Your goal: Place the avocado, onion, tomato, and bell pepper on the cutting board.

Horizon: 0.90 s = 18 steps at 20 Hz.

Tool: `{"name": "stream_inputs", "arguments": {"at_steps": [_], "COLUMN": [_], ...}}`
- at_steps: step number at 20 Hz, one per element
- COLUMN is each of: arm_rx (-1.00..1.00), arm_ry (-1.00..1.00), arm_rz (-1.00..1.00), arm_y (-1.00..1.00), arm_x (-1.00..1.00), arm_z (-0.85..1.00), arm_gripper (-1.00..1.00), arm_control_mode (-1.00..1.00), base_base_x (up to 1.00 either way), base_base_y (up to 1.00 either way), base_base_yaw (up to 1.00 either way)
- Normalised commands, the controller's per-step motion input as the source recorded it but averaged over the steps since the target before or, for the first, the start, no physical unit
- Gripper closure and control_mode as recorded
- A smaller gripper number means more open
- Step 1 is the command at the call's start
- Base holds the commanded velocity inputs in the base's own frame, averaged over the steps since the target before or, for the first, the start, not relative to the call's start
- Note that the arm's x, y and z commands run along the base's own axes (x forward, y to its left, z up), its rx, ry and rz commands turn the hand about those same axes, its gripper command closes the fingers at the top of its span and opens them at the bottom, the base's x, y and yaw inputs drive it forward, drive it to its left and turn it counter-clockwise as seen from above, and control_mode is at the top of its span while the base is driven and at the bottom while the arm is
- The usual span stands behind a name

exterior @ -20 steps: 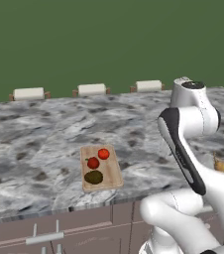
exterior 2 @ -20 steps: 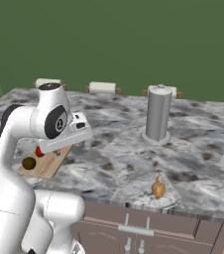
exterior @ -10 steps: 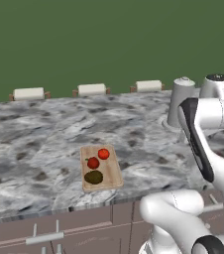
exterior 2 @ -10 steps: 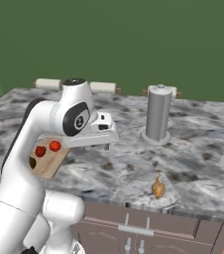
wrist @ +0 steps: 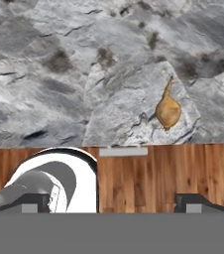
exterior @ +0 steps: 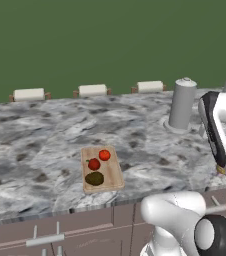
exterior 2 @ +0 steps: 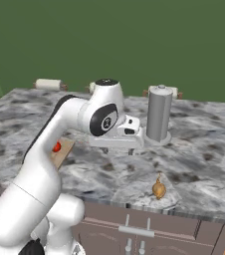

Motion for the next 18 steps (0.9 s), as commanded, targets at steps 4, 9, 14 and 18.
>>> {"name": "stream_inputs", "arguments": {"at_steps": [4, 9, 14, 18], "arm_rx": [0.0, 0.0, 0.0, 0.0], "arm_ry": [0.0, 0.0, 0.0, 0.0], "arm_rz": [-0.05, -0.05, -0.05, -0.01], "arm_y": [-0.59, -0.52, -0.4, -0.33], "arm_x": [0.06, 0.11, 0.18, 0.25], "arm_z": [0.0, 0.0, 0.0, 0.0], "arm_gripper": [-1.0, -1.0, -1.0, -1.0], "arm_control_mode": [-1.0, -1.0, -1.0, -1.0], "base_base_x": [0.0, 0.0, 0.0, 0.0], "base_base_y": [0.0, 0.0, 0.0, 0.0], "base_base_yaw": [0.0, 0.0, 0.0, 0.0]}}
